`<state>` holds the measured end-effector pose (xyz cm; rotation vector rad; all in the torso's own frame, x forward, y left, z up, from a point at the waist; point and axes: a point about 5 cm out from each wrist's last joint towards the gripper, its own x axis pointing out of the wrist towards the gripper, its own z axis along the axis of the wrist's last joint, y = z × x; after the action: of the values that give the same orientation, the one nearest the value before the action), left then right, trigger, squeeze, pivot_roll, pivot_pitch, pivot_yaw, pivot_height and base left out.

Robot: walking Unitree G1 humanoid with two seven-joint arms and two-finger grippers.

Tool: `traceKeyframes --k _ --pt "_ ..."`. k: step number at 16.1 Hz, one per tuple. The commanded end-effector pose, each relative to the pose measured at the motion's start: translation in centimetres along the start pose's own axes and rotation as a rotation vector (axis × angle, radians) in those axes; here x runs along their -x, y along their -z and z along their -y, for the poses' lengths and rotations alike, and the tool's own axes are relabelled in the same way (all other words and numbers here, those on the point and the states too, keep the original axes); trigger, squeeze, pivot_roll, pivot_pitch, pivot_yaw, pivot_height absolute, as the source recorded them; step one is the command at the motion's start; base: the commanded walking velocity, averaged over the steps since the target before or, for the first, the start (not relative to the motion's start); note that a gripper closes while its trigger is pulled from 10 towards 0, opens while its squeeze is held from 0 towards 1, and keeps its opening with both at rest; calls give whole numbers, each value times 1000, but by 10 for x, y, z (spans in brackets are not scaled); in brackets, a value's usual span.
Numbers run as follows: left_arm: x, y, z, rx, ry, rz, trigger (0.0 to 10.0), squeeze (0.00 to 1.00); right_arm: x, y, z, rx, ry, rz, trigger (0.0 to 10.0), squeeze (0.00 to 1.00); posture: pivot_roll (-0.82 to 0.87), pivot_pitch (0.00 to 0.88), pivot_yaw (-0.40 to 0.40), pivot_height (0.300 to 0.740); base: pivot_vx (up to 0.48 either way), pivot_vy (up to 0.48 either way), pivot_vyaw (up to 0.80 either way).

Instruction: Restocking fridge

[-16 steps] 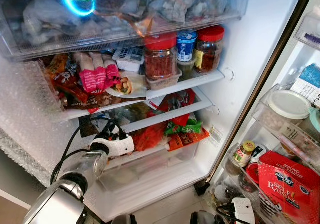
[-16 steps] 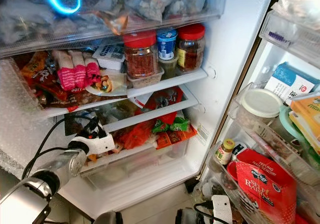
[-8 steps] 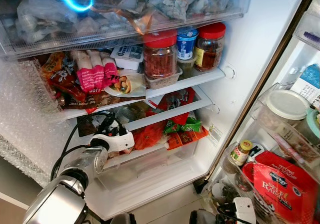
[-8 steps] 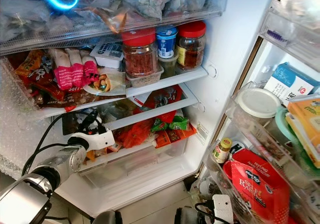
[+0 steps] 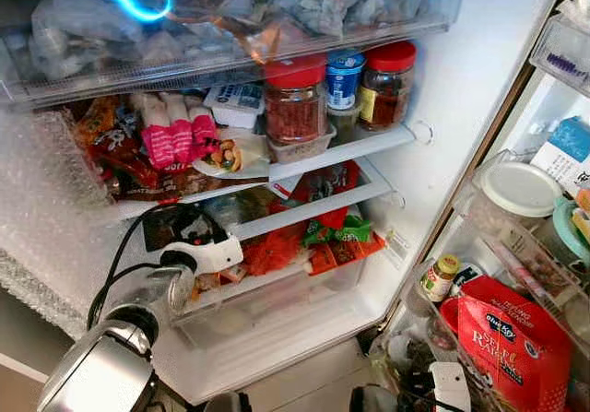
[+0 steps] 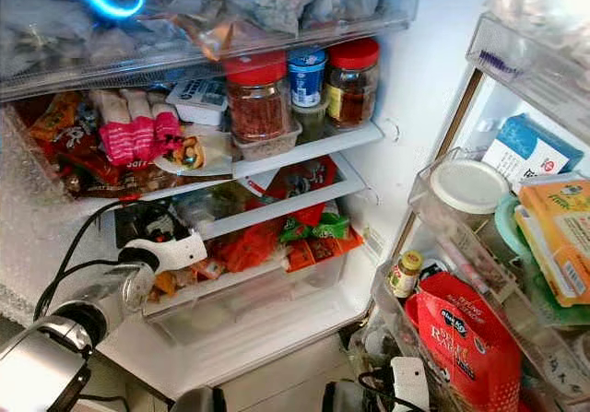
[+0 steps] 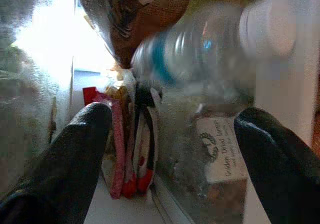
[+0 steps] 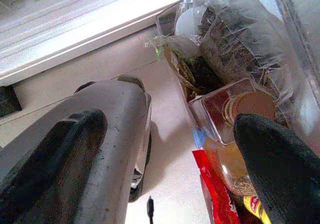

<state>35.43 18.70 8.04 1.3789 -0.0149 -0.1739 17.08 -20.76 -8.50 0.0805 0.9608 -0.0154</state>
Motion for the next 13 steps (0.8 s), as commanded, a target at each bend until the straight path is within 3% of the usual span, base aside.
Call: traceKeyframes --k 1,2,3,4,5,6,8,10,12,13 --pt "-2 3 -8 12 -15 -4 10000 1000 3 16 4 -17 17 -65 10000 0 -137 48 -19 635 0 0 0" --pt "-3 1 -9 29 -15 1 10000 1000 3 15 4 -17 16 -66 10000 0 -135 48 -18 635 0 0 0" --pt "-3 0 -8 68 -8 1 10000 686 3 15 4 -18 16 -65 10000 0 -133 47 -16 635 0 0 0" --pt "-2 -1 -6 127 -1 2 10000 0 3 15 3 -20 17 -64 10000 0 -131 45 -14 635 0 0 0" --pt "0 -1 -2 234 4 -7 10000 0 3 15 3 -19 17 -64 10000 0 -127 42 -14 635 0 0 0" --pt "4 -4 4 413 17 2 10000 0 3 14 3 -20 16 -62 10000 0 -120 41 -14 635 0 0 0" --pt "12 -5 15 619 42 8 10000 0 2 14 3 -20 15 -60 10000 0 -110 39 -11 635 0 0 0" --pt "28 -5 38 868 102 -10 10000 0 2 14 3 -19 14 -59 10000 0 -95 34 -9 635 0 0 0" --pt "36 -5 47 967 106 -28 10000 0 2 14 3 -17 12 -60 10000 0 -92 33 -10 635 0 0 0" --pt "44 -1 56 1085 82 -64 10000 0 2 14 3 -16 11 -60 10000 0 -86 31 -9 635 0 0 0"
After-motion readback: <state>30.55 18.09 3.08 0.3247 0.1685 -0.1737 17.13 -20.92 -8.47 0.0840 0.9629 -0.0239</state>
